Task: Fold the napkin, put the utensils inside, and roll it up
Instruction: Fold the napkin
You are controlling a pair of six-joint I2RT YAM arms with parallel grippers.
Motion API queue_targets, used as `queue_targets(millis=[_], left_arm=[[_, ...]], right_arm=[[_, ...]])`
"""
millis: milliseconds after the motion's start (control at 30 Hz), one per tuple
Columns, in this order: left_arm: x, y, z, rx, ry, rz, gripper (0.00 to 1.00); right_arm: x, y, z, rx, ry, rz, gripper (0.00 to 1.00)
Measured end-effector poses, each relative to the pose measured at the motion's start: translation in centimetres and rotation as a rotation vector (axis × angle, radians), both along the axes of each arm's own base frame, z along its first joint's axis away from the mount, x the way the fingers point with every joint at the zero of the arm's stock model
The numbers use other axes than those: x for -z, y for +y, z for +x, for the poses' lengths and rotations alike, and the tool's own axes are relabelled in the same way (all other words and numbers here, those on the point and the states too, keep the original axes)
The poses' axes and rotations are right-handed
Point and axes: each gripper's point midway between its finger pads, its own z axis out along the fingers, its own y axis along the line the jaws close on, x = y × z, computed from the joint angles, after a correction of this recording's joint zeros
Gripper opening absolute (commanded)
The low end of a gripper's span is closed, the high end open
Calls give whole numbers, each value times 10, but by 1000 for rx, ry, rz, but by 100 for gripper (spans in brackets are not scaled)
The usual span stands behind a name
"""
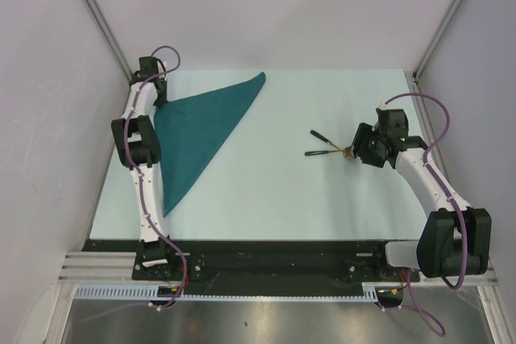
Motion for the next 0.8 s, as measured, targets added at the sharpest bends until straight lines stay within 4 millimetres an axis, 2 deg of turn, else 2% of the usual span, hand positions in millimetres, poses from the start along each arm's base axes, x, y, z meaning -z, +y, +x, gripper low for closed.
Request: queue_targets(millis=[167, 200, 267, 300, 367, 400, 600, 667, 733, 800], left_arm=[[0, 1, 2, 4, -6, 5, 9], [0, 1, 3, 4, -9, 5, 15], [0, 1, 4, 5, -11, 6, 31], [0, 1, 4, 6, -14, 9, 48], [-2, 4, 6, 4, -21, 21, 68], [-3, 4, 8, 2, -33, 22, 83], [-9, 4, 10, -17, -63, 10, 100], [-14, -2, 7, -15, -69, -7, 100], [-25, -8, 1, -19, -75, -15, 100], [-46, -17, -2, -10, -105, -12, 100]], right_arm=[[5, 4, -1, -4, 17, 0, 62], [6, 4, -1, -5, 19, -1, 62], [6, 4, -1, -6, 22, -3, 62], [7, 5, -1, -7, 23, -4, 62], [7, 5, -1, -8, 25, -4, 62], [8, 5, -1, -8, 26, -6, 62], [8, 7, 4, 1, 17, 2, 63], [10, 8, 7, 6, 17, 7, 63], [14, 9, 10, 13, 20, 12, 62], [19, 11, 15, 26, 26, 25, 62]])
